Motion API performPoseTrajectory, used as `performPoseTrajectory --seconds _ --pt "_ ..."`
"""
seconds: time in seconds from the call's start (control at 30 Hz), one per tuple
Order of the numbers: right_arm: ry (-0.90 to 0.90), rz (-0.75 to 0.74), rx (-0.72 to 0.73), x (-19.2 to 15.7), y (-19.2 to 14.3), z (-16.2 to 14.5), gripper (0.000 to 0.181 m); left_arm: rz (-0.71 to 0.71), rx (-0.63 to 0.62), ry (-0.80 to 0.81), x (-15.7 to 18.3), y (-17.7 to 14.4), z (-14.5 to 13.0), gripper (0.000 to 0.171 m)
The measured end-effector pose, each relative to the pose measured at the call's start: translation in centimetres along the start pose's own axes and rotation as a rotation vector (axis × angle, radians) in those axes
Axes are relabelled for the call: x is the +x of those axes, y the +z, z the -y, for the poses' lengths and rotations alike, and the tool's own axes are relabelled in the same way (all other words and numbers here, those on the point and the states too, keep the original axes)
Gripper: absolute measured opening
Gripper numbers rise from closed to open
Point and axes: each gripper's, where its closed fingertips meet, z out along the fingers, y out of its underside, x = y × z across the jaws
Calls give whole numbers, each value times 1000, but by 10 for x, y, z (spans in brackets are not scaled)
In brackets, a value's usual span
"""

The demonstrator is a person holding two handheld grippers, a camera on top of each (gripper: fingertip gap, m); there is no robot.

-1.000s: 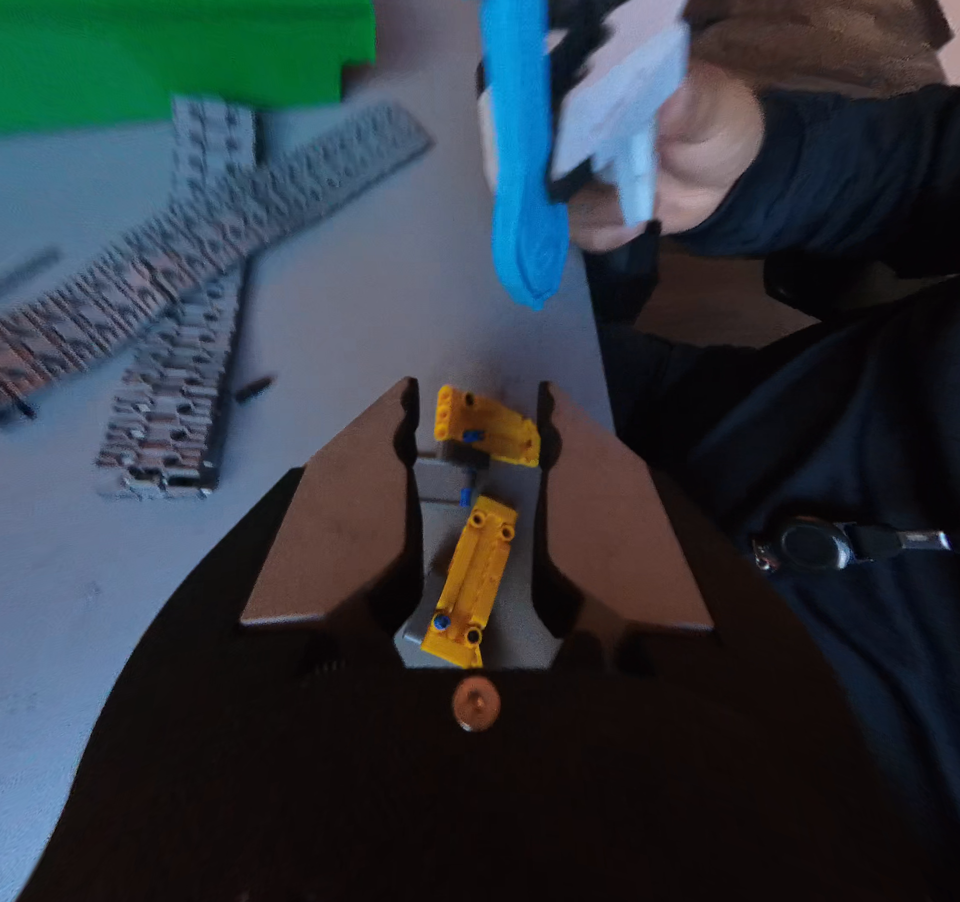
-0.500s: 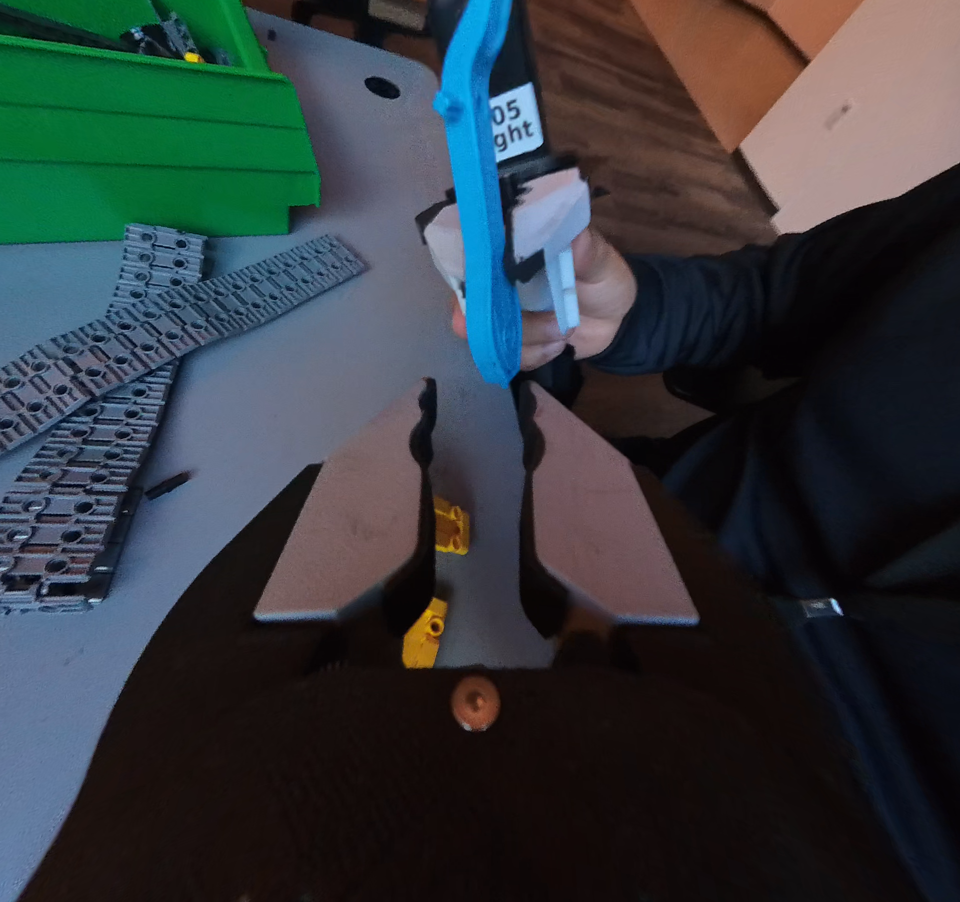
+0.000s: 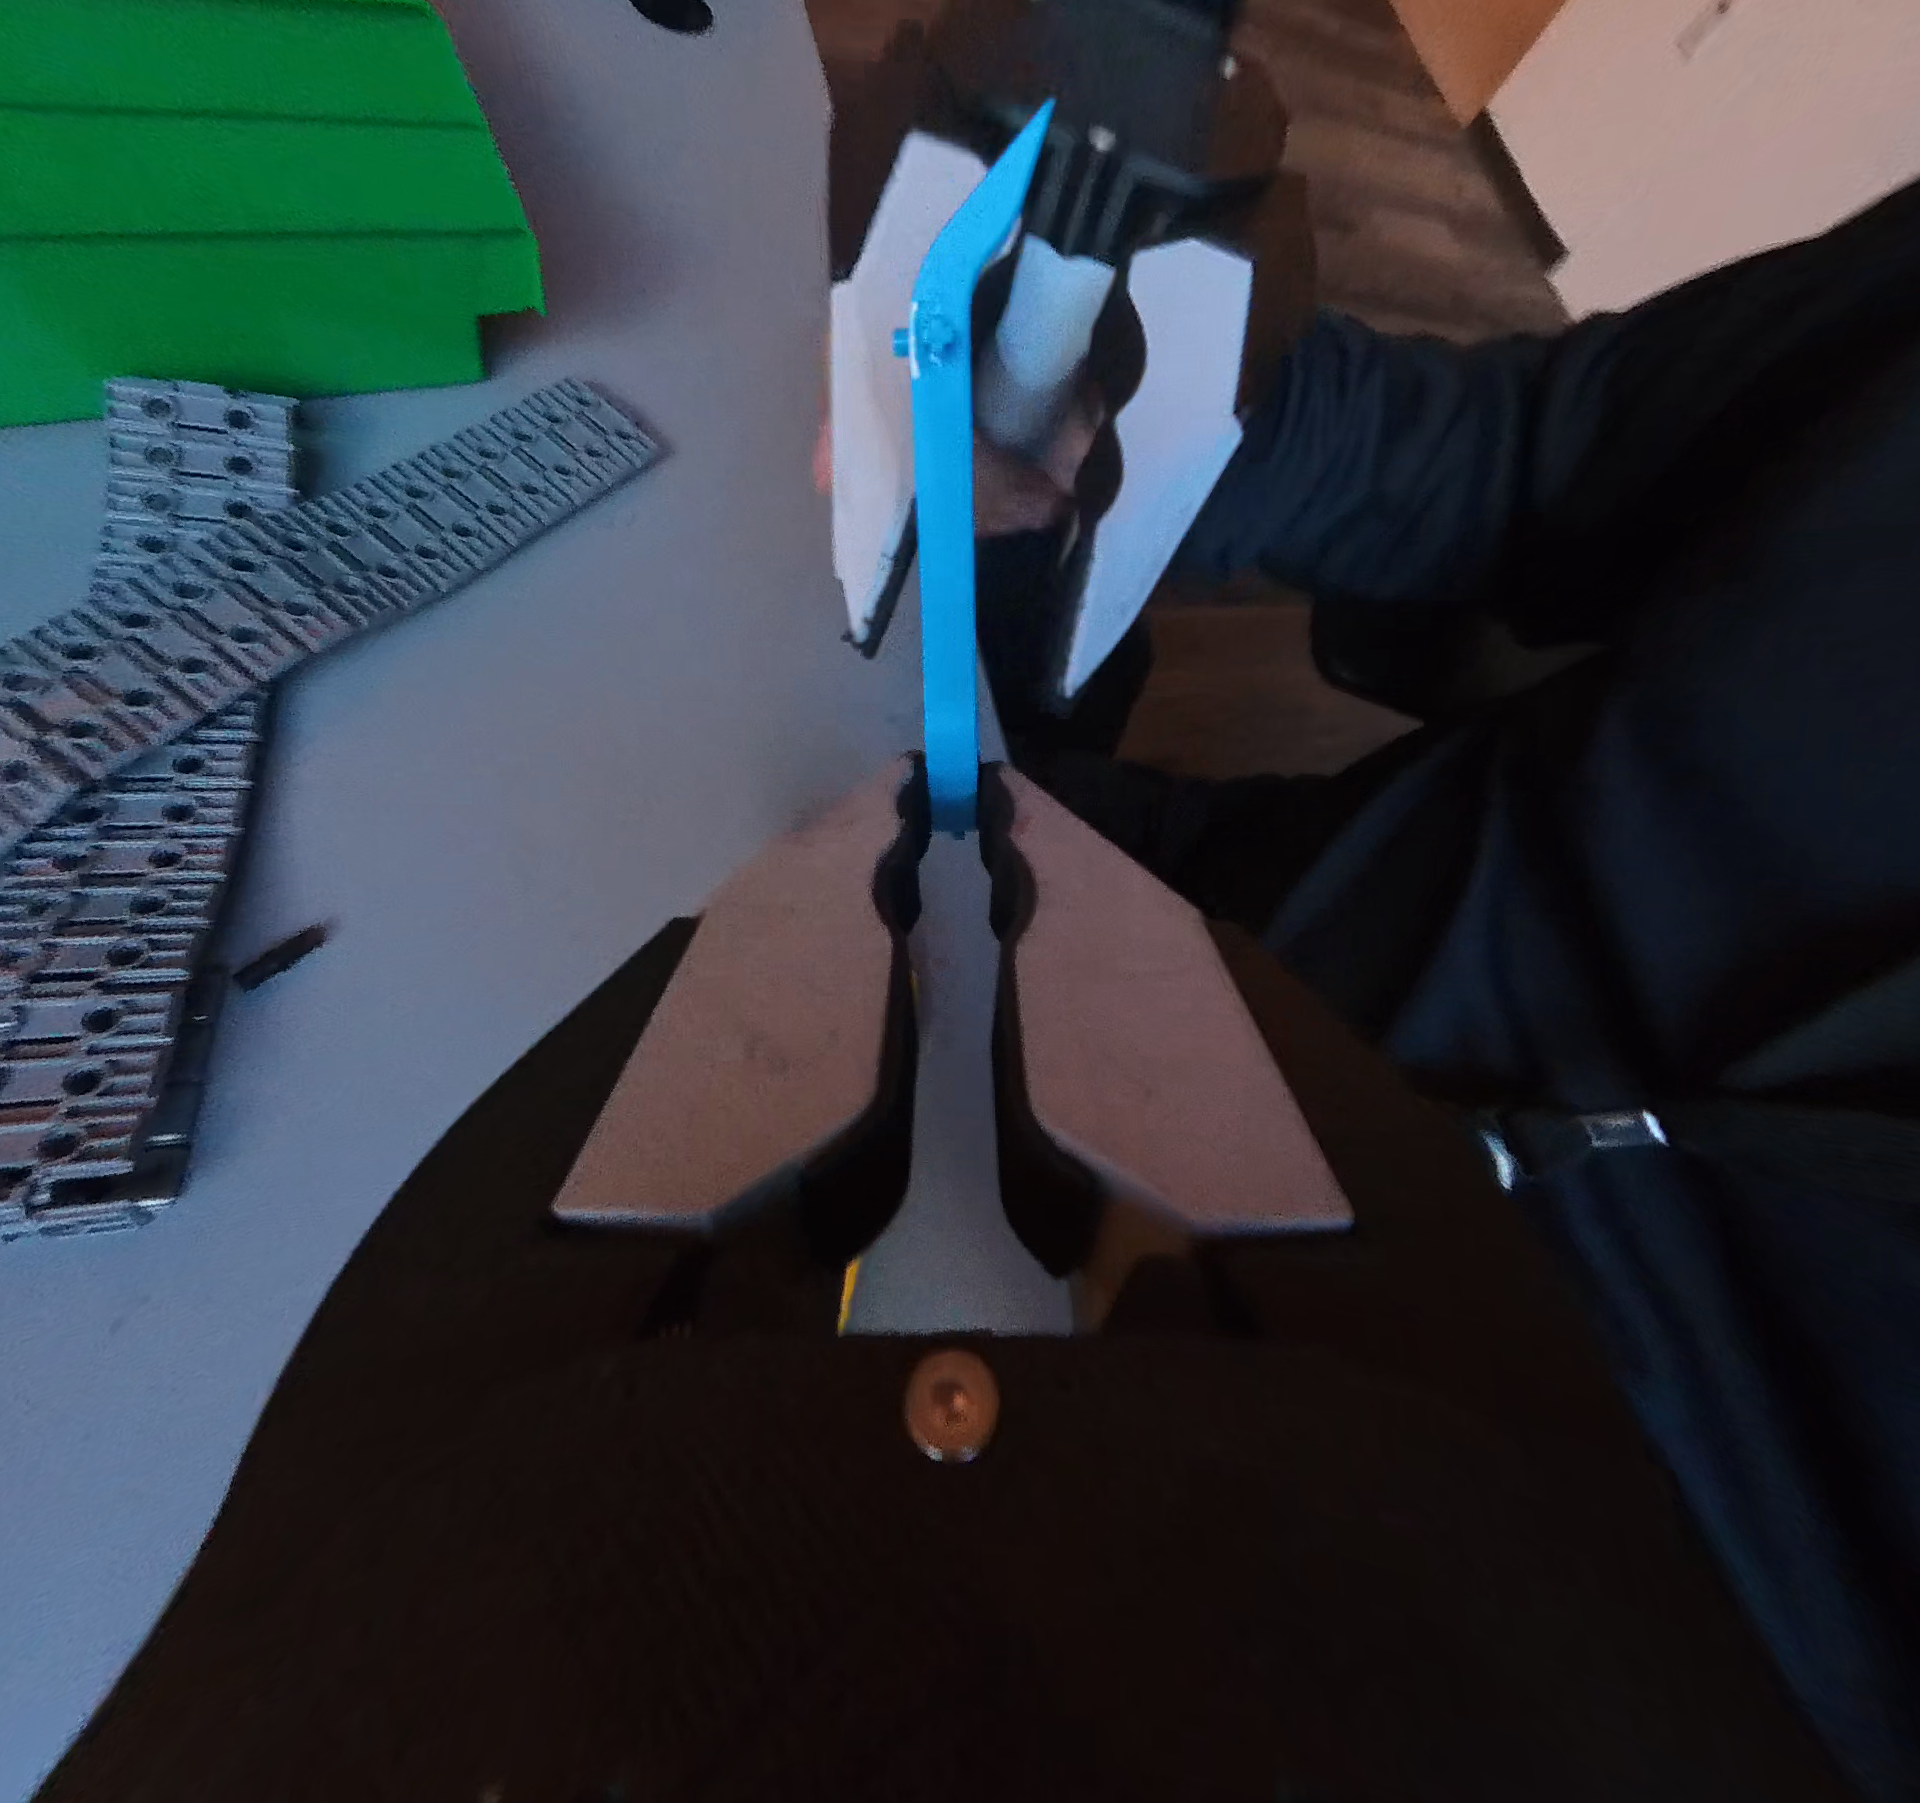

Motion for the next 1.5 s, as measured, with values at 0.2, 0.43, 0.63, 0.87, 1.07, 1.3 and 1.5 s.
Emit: performPoseTrajectory --seconds 0.2,0.43,0.63,0.87,1.07,1.3,1.5 --pt "-107 27 -169 -2 5 -13 15 -59 -86 4 4 1 -9 6" --pt "-14 106 -200 -8 14 -24 10 -36 -167 36 2 1 -18 7" --pt "3 108 -122 -9 15 -18 6 -55 -126 19 1 -2 -14 7" --pt "75 77 -97 -5 17 -19 6 -78 -91 -35 -3 -3 -14 7" --pt "98 57 -70 -3 14 -7 14 -122 -70 -63 2 -6 -13 6" --pt "134 66 -83 -4 13 -7 7 -124 -73 -73 3 -5 -12 7" --pt "78 27 -102 -1 13 -8 11 -121 -84 -76 2 -4 -14 7"
